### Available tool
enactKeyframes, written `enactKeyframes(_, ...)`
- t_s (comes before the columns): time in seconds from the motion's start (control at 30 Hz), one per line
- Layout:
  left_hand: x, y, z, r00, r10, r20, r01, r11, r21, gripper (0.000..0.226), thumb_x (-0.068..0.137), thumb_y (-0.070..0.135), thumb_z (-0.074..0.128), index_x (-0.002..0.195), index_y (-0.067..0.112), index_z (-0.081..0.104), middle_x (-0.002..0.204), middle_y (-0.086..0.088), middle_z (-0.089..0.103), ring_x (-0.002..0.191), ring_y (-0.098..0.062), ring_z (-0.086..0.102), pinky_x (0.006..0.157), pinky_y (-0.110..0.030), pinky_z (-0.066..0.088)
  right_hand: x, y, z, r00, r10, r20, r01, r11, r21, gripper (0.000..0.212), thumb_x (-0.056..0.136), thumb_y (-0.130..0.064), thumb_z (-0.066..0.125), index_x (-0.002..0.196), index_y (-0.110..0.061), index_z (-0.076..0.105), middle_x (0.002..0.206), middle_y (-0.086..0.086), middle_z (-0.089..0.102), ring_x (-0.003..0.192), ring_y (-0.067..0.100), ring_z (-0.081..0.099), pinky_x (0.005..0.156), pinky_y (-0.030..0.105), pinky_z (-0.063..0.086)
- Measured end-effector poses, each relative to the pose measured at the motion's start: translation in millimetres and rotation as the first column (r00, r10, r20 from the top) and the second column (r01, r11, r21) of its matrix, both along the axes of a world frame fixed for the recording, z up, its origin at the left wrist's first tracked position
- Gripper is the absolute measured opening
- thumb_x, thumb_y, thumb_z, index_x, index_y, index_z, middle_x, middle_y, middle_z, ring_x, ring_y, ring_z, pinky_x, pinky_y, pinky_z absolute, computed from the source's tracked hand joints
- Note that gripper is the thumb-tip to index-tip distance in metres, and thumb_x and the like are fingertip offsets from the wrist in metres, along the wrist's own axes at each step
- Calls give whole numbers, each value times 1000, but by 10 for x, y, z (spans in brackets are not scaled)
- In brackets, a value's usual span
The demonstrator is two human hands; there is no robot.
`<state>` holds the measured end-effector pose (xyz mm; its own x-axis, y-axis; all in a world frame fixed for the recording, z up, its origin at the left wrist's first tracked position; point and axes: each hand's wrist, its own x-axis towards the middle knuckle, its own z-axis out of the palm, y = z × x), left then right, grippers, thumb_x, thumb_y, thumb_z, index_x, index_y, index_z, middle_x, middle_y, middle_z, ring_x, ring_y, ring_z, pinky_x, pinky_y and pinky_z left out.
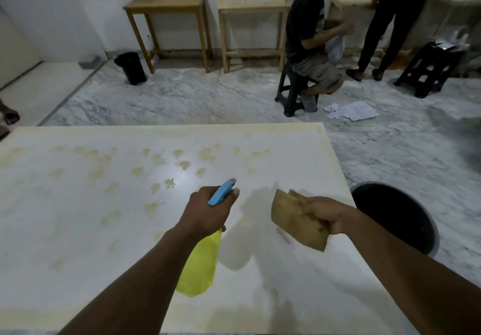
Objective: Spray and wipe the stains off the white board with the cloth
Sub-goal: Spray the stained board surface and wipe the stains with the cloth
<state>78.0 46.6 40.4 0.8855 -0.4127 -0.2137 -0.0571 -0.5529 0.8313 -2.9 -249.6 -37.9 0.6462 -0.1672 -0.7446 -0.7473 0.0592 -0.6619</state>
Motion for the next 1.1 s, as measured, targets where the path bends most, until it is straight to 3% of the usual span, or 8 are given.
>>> enactKeyframes(0.17, 608, -229, -154, 1000, 18, -18, -16, 996, 87, 34, 103, 46, 61, 116, 18, 76, 65, -6, 60, 53, -22, 70, 48, -13, 51, 1410, -491, 312, 974, 74, 212, 0, 944, -329, 39, 93, -24, 59, 130, -17, 63, 112, 7, 70, 99, 26, 67, 89, 43, 54)
enactKeyframes(0.27, 936, -284, -357, 1000, 16, 24, -21, 983, 180, 41, 103, 53, 58, 101, 15, 74, 68, -11, 66, 59, -30, 72, 68, -43, 64, 2204, -683, 274, 943, 164, 289, -2, 873, -487, 29, 83, -52, 61, 102, -33, 73, 91, -5, 72, 78, 20, 64, 63, 31, 47)
enactKeyframes(0.37, 1133, -264, -529, 998, 42, 46, -51, 976, 213, 53, 101, 58, 55, 106, 8, 72, 73, -13, 69, 63, -33, 70, 73, -54, 61, 2836, -905, -235, 913, 321, 251, -65, 723, -688, 30, 94, -14, 47, 116, -20, 67, 105, 16, 70, 82, 33, 61, 62, 36, 43)
enactKeyframes(0.43, 1221, -239, -602, 996, 80, 25, -83, 976, 203, 52, 102, 55, 56, 108, 6, 73, 70, -14, 68, 61, -32, 70, 70, -46, 62, 2972, -879, -705, 911, 377, 165, -140, 662, -736, 42, 97, -9, 42, 136, -15, 57, 132, 17, 61, 110, 37, 59, 80, 34, 44)
enactKeyframes(0.53, 1289, -204, -684, 986, 146, -76, -131, 976, 172, 47, 101, 46, 61, 111, 1, 73, 63, -5, 65, 59, -31, 70, 50, -17, 53, 2817, -588, -1286, 868, 486, 102, -158, 465, -871, 54, 90, -22, 34, 141, -24, 54, 155, 5, 40, 146, 31, 29, 114, 42, 23)
enactKeyframes(0.67, 1311, -135, -743, 983, 151, -109, -131, 977, 169, 43, 101, 45, 62, 110, 5, 74, 78, 29, 74, 53, -20, 73, 52, -16, 55, 2600, -386, -1441, 815, 570, 101, -187, 425, -886, 64, 82, -25, 31, 141, -28, 54, 159, -1, 34, 151, 26, 18, 119, 45, 8)
enactKeyframes(0.8, 1229, -31, -658, 986, 136, -92, -122, 983, 140, 24, 102, 44, 62, 110, 26, 75, 86, 10, 76, 54, -18, 74, 53, -14, 55, 2063, 32, -1493, 761, 632, 146, -190, 432, -882, 61, 83, -20, 35, 138, -30, 57, 157, -3, 37, 150, 24, 21, 119, 42, 6)
enactKeyframes(1.1, 599, 701, -440, 998, 57, -21, -54, 991, 121, 36, 103, 47, 60, 113, 16, 77, 88, -9, 78, 69, -8, 74, 53, -5, 48, 195, 1563, -1378, 699, 700, 148, -287, 464, -838, 62, 87, -41, 23, 145, -41, 44, 159, -19, 17, 150, 7, 3, 118, 30, -10)
